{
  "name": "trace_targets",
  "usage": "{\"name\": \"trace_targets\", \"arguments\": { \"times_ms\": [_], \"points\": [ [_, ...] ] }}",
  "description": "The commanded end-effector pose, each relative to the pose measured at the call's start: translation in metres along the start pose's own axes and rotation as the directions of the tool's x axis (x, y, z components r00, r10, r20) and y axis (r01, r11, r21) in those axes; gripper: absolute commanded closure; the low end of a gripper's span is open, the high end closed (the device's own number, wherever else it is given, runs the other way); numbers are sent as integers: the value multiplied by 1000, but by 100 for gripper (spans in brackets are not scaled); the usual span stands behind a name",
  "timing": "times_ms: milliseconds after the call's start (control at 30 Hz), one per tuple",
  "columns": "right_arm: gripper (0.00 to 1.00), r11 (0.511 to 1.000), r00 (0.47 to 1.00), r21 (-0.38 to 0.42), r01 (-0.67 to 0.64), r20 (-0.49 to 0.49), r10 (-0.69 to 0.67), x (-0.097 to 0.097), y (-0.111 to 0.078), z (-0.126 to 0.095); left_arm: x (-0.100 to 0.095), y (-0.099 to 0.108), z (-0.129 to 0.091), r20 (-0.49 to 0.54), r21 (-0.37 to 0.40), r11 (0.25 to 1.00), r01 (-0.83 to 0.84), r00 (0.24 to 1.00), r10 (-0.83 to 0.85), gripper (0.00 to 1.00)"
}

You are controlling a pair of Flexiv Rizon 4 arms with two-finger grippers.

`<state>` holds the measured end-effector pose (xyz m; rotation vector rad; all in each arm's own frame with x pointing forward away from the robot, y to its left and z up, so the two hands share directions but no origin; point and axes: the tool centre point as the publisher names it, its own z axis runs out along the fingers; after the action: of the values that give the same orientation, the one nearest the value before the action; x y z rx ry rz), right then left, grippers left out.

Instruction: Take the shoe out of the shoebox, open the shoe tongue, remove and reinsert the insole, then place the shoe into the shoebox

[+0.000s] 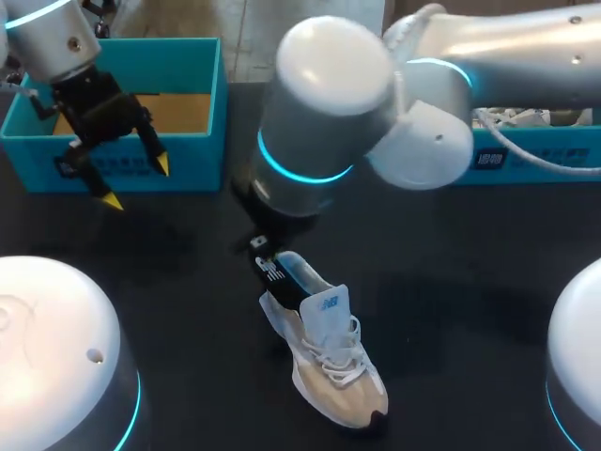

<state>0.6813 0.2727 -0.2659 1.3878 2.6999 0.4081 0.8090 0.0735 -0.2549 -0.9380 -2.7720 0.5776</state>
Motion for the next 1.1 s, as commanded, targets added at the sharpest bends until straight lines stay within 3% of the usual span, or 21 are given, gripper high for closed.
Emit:
{"name": "trace_targets", "arguments": {
  "times_ms": [33, 467, 1100],
  "points": [
    [100, 1000, 997, 13, -5, 80, 4, 8, -3, 6, 1, 5, -2, 0, 9, 1000, -2, 1000, 2, 0],
    [100, 996, 995, 69, -55, 87, 49, -10, -29, 25, 4, 9, -1, -5, 17, 1000, 11, 1000, -11, 0],
    [100, 991, 994, 118, -66, 92, 56, -38, -41, 56, 5, 9, -1, -4, 16, 1000, 12, 1000, -12, 0]
  ]
}}
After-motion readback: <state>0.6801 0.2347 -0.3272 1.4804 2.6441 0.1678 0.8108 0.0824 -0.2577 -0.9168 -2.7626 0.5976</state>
